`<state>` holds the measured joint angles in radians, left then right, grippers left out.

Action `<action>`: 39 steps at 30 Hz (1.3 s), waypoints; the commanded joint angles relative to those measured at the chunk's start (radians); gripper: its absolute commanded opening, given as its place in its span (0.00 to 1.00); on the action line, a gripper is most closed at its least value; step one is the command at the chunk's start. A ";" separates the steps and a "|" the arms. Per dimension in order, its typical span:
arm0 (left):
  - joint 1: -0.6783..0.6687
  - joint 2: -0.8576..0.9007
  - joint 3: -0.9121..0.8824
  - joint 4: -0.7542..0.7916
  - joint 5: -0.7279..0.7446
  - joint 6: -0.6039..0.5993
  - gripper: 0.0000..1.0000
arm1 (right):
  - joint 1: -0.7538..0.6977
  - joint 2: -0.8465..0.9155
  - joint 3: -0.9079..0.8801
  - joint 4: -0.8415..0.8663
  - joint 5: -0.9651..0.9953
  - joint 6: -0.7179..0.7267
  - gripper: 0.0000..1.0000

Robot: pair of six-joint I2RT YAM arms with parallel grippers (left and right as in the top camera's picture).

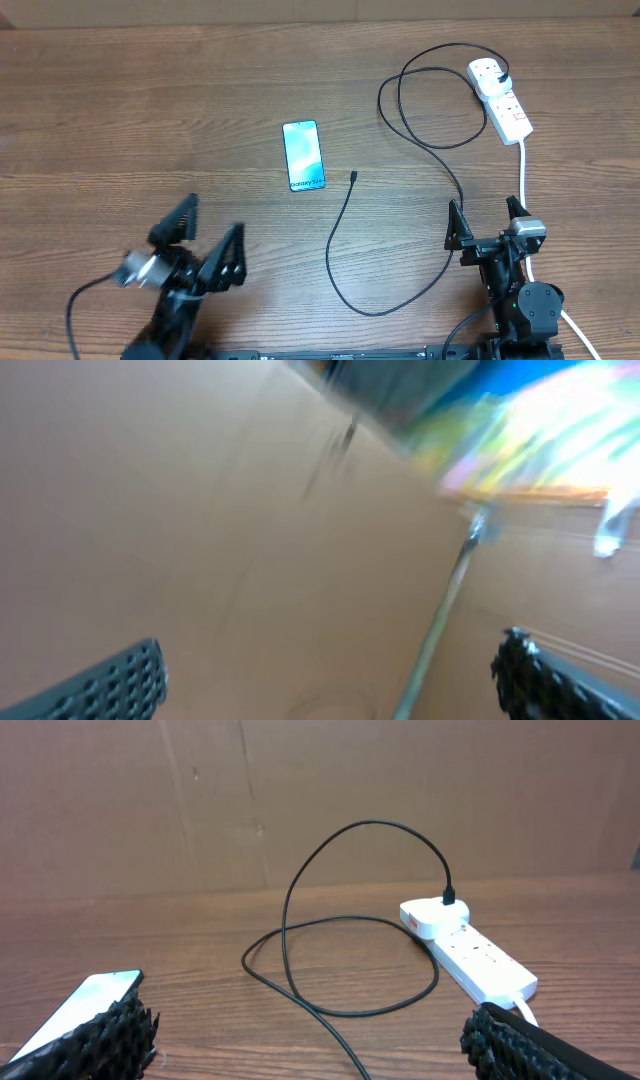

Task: Plug charger to phone and switch on socket
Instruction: 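Move the left gripper forward over the smartphone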

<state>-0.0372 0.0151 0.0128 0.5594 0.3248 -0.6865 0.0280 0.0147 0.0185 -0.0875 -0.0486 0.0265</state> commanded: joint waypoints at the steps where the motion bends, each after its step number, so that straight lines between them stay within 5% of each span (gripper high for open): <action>1: 0.004 -0.010 0.057 0.076 -0.216 -0.045 1.00 | 0.005 -0.012 -0.011 0.006 -0.005 0.004 1.00; 6: 0.004 0.059 0.346 -0.154 -0.260 0.159 1.00 | 0.005 -0.012 -0.011 0.006 -0.005 0.004 1.00; 10: 0.004 0.262 0.730 -0.661 -0.179 0.277 1.00 | 0.005 -0.012 -0.011 0.006 -0.005 0.004 1.00; 15: 0.004 0.736 1.339 -1.380 0.029 0.410 1.00 | 0.005 -0.012 -0.011 0.006 -0.005 0.004 1.00; 18: 0.004 0.903 1.512 -1.493 0.175 0.435 1.00 | 0.005 -0.012 -0.011 0.006 -0.005 0.004 1.00; 23: -0.045 1.258 1.898 -1.868 0.025 0.333 1.00 | 0.005 -0.012 -0.011 0.006 -0.005 0.004 1.00; 28: -0.216 1.550 2.201 -2.215 -0.370 0.237 1.00 | 0.005 -0.012 -0.011 0.006 -0.005 0.004 1.00; 31: -0.293 1.654 2.253 -2.245 -0.460 0.212 1.00 | 0.005 -0.012 -0.011 0.006 -0.005 0.004 1.00; 39: -0.345 1.828 2.253 -2.153 -0.406 0.184 1.00 | 0.005 -0.012 -0.011 0.006 -0.005 0.004 1.00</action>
<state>-0.3752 1.7935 2.2353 -1.6173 -0.0708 -0.4728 0.0280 0.0120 0.0185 -0.0872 -0.0483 0.0265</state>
